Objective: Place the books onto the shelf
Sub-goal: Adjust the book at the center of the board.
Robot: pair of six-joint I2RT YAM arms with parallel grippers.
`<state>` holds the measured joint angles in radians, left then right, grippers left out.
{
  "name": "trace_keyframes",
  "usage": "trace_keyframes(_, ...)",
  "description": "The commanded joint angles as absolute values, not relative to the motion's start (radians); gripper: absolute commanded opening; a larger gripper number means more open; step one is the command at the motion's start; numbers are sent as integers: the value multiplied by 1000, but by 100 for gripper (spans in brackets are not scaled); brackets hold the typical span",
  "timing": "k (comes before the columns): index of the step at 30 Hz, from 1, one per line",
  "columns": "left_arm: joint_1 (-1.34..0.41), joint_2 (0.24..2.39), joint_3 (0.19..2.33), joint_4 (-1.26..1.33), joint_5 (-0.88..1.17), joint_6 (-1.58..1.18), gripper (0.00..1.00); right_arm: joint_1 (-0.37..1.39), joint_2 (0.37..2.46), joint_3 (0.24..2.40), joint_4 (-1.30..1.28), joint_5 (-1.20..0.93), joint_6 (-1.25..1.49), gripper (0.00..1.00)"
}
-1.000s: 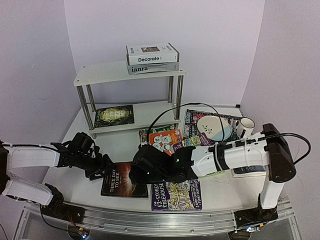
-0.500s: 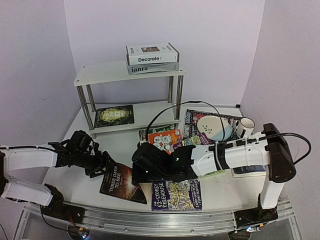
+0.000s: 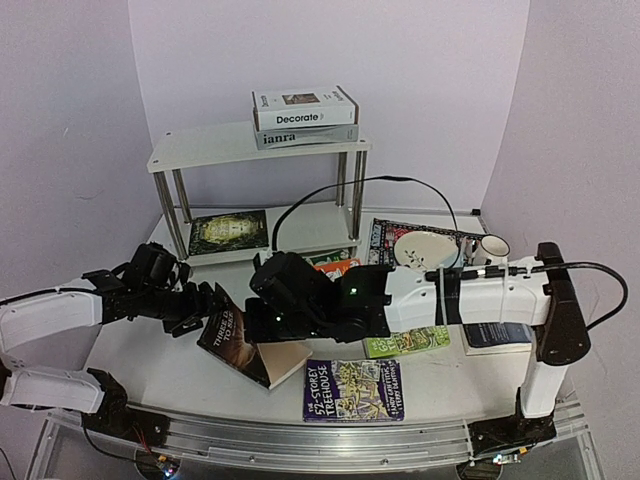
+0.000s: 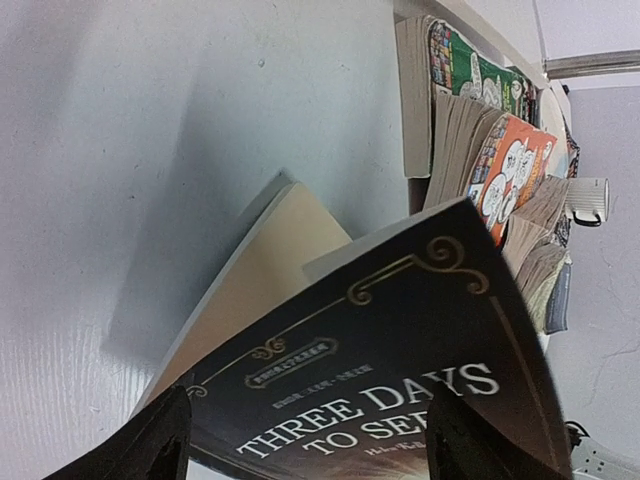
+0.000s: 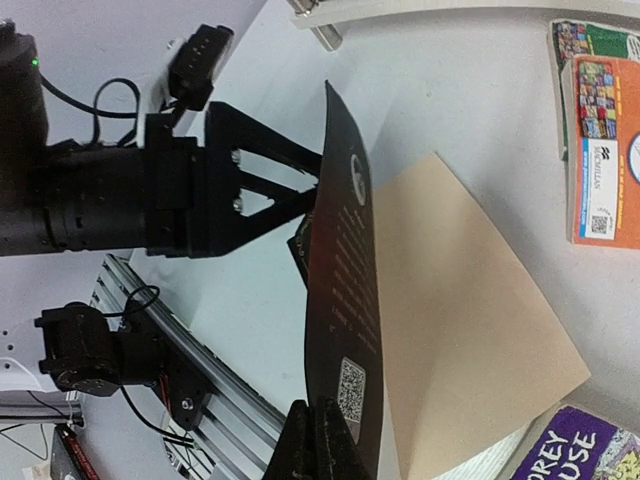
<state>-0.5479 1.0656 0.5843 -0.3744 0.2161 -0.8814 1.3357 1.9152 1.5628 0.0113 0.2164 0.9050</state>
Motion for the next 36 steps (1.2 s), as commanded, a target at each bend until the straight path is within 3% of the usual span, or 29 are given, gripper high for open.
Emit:
trace_keyframes(1,-540,1039,632,-420,181,-861,82,1339,1923,1635,-35,209,858,0)
trace_keyframes(9,-540,1058,639,-422,205,-837,83,1338,1857,1606,-74,239,853,1)
trace_keyframes(15,-531,1082,656,-444,181,-781,85,1312,1893,1506,-97,193,992,12)
trace_keyframes(16,-529,1091,651,-445,187,-777,86,1304,1898,1471,-97,184,1029,17)
trace_keyframes(18,-523,1113,638,-443,203,-773,86,1293,1903,1415,-97,177,1077,49)
trace_keyframes(19,-520,1123,633,-443,208,-770,86,1291,1907,1395,-97,175,1093,57)
trace_keyframes(23,-504,1149,624,-435,205,-738,86,1295,1935,1358,-79,123,1159,64)
trace_keyframes(27,-456,1201,626,-396,267,-676,88,1316,1963,1325,4,94,1222,91)
trace_keyframes(36,-397,1318,645,-357,348,-582,88,1320,2059,1334,135,27,1339,85)
